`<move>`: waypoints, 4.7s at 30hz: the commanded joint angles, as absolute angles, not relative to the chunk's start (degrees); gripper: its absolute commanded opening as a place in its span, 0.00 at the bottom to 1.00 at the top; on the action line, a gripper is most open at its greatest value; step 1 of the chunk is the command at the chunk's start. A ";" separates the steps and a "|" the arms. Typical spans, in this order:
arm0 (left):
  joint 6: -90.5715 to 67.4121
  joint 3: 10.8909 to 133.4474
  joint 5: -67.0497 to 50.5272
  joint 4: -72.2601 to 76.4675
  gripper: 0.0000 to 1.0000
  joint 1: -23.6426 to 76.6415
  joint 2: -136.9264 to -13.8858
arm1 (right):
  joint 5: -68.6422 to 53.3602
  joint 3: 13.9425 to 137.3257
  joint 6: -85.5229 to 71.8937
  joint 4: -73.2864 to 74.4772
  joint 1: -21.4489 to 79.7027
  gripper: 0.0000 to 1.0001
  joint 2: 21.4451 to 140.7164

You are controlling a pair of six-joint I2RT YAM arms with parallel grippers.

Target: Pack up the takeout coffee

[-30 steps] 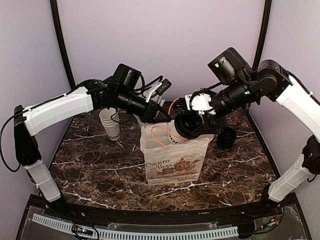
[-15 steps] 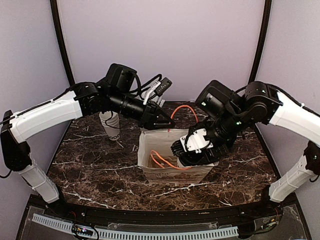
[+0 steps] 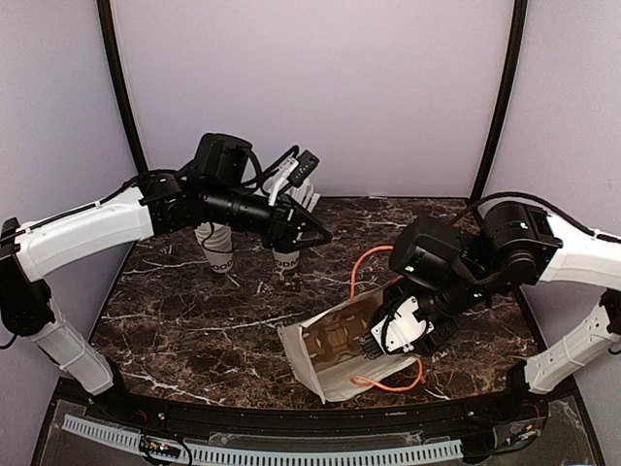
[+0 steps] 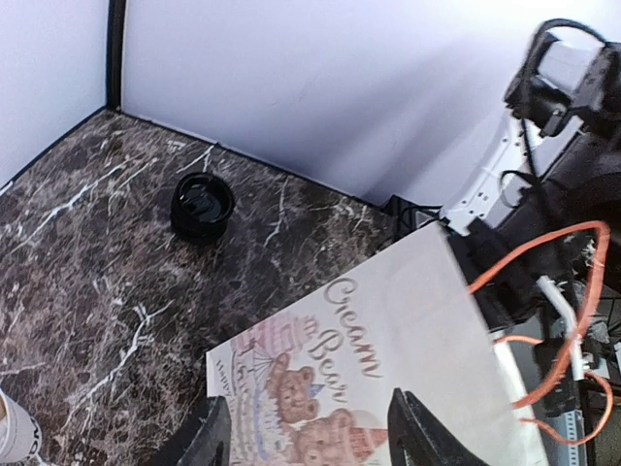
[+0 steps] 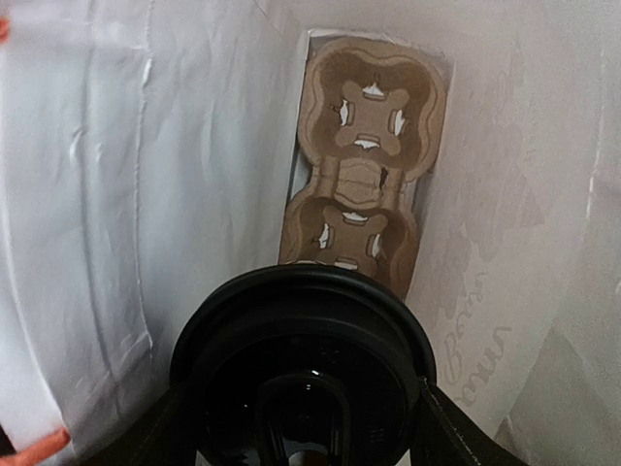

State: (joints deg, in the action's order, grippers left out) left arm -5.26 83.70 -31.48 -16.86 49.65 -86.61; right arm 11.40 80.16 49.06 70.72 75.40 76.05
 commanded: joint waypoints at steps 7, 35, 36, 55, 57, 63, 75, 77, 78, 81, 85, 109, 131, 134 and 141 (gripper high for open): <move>-5.63 79.49 -26.55 -10.53 0.57 47.99 -99.34 | 16.78 73.79 53.73 63.33 78.04 0.43 71.26; -5.78 78.45 -32.01 -10.81 0.57 46.33 -108.44 | 15.54 58.86 55.42 40.57 75.58 0.45 68.85; -5.73 78.42 -32.06 -10.96 0.57 46.32 -108.50 | 15.09 58.95 55.06 40.80 75.11 0.45 69.10; -5.42 78.04 -34.10 -12.83 0.56 46.26 -108.26 | 13.03 56.68 55.01 36.73 71.91 0.45 71.18; -5.49 77.53 -34.22 -12.44 0.56 46.26 -108.02 | 12.34 56.92 54.76 36.57 71.41 0.45 71.59; -5.81 76.61 -35.45 -11.85 0.55 46.23 -108.14 | 11.69 56.20 54.94 34.60 70.46 0.45 72.67; -5.56 75.21 -34.73 -11.91 0.55 45.56 -106.21 | 3.72 63.22 52.92 41.51 66.34 0.47 78.77; -6.06 73.95 -34.28 -11.43 0.55 44.65 -104.47 | 2.59 65.04 53.03 43.08 65.82 0.47 80.31; -6.26 73.40 -34.12 -11.03 0.55 44.01 -103.07 | 1.83 65.97 53.00 43.91 65.28 0.47 81.11; -6.36 70.65 -33.32 -10.65 0.55 42.38 -99.04 | -1.44 69.93 53.20 47.48 63.50 0.47 84.62; -5.74 68.04 -31.83 -11.87 0.55 41.22 -94.69 | -5.84 76.64 52.97 54.10 60.59 0.46 90.38; -6.92 61.09 -26.09 -14.75 0.56 39.20 -82.79 | -13.91 91.71 52.87 73.72 56.63 0.43 111.52; -8.67 60.44 -23.02 -13.66 0.56 38.32 -80.71 | 11.68 77.96 40.96 53.21 63.41 0.38 107.30; -8.60 60.24 -23.05 -13.59 0.56 38.30 -80.80 | 12.68 77.95 40.23 53.45 63.29 0.39 108.34; -8.54 60.81 -23.28 -13.52 0.56 38.19 -82.03 | 0.32 83.71 39.99 61.19 60.23 0.39 110.46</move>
